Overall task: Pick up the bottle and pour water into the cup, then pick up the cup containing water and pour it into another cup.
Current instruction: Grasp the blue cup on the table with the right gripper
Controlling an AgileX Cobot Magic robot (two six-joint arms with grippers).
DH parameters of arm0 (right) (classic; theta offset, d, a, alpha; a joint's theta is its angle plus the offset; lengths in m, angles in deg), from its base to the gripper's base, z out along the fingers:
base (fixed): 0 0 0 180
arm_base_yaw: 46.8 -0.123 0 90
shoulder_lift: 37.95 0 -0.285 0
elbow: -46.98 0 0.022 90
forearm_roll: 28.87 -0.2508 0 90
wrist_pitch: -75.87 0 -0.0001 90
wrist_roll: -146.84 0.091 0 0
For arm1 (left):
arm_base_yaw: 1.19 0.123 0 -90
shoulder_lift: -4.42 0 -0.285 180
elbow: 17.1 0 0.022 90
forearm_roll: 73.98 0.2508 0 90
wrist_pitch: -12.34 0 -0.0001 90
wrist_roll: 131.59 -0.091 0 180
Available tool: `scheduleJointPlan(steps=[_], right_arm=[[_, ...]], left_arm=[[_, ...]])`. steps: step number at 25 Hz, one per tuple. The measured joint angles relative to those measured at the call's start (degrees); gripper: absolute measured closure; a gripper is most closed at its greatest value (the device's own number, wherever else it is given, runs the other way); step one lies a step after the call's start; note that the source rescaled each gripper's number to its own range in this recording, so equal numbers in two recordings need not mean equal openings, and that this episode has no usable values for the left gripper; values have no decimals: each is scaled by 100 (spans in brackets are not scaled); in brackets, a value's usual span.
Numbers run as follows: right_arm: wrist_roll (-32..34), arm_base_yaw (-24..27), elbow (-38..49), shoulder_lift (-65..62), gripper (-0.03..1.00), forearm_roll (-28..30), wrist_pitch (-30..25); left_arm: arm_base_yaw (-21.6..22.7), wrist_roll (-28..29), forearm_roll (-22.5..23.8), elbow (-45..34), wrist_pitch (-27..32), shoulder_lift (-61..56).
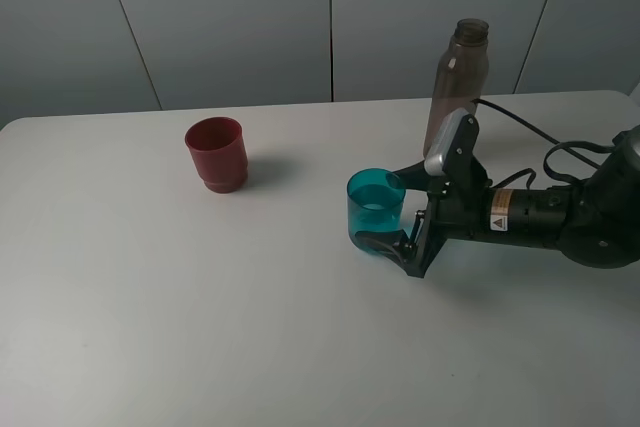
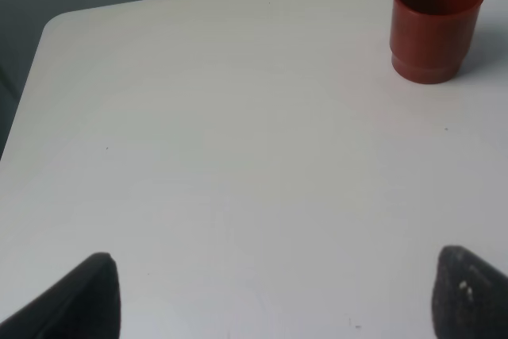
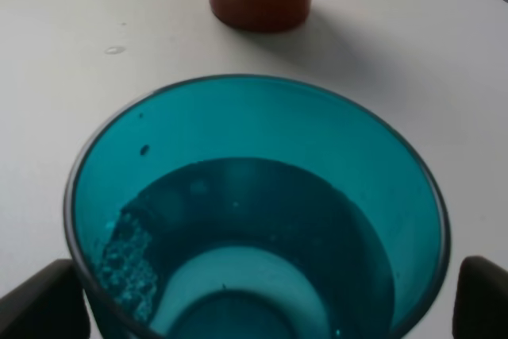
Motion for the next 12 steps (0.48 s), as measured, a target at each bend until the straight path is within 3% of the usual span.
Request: scheduleJointPlan(steps=[12], right_arm=[[-19,0,-70,0,-3,256,163]], left_arm=[[0,11,0,0,0,0]])
